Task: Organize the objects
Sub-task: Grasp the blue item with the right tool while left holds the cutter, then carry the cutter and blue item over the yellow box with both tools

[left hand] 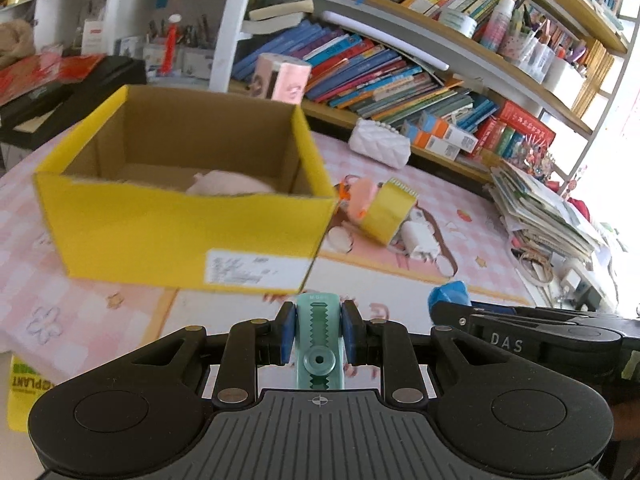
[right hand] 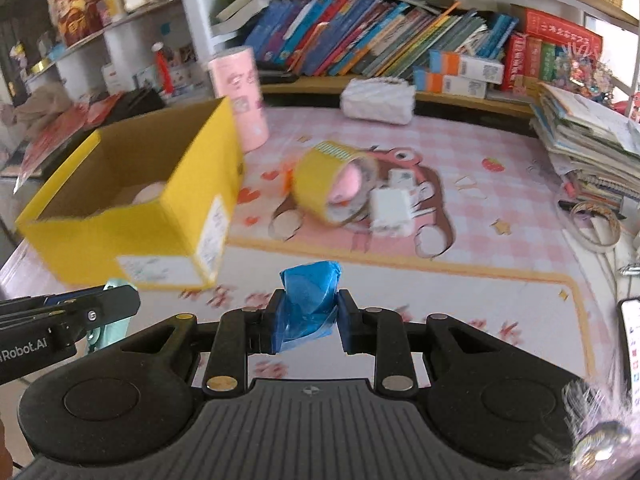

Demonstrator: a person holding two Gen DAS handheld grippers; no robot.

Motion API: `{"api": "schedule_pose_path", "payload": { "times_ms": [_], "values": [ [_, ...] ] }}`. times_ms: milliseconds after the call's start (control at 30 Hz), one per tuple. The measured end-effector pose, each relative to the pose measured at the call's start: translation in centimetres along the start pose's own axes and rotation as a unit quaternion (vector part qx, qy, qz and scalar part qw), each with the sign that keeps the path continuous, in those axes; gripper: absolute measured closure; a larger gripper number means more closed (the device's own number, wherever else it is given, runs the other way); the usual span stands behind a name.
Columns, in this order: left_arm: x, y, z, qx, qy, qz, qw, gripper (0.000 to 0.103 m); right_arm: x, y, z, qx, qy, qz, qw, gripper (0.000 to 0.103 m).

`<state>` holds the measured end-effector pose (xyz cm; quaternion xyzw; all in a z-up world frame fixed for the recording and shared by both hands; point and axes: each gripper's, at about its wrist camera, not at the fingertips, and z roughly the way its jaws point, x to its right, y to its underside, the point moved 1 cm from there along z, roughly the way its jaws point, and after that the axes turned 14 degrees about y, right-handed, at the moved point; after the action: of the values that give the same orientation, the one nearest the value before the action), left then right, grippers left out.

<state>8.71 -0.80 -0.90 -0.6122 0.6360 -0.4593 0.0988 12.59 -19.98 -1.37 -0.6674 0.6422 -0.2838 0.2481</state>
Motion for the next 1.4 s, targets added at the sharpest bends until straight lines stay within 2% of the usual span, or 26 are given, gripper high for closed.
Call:
{"api": "schedule_pose_path", "payload": {
  "times_ms": [300,533,900,1400],
  "values": [
    [-2.7,1.6,-4.5,0.005,-0.002,-0.005,1.0000,0.081,-4.7,2.7,-2.7,-0.005,-0.007,-0.014,1.000,0.078],
    [-3.9,3.0,-7.6,0.007,0.001,0.010,0.9999,0.081,-7.5,4.8,-4.8,-0.002,-0.011,-0.012,1.000,0.079],
    [-6.2,5.0,-11.5,0.014,-0.004,0.002,0.9999,0.080,-11.3,7.6,-7.0,-0.007,-0.023,-0.019,1.000,0.079],
    [-6.9,3.9,-12.3,0.032,0.003,-0.002,0.9995,0.081,-12.6,7.8,-8.3,0.000,-0.016,-0.034,0.999,0.079]
  ]
}}
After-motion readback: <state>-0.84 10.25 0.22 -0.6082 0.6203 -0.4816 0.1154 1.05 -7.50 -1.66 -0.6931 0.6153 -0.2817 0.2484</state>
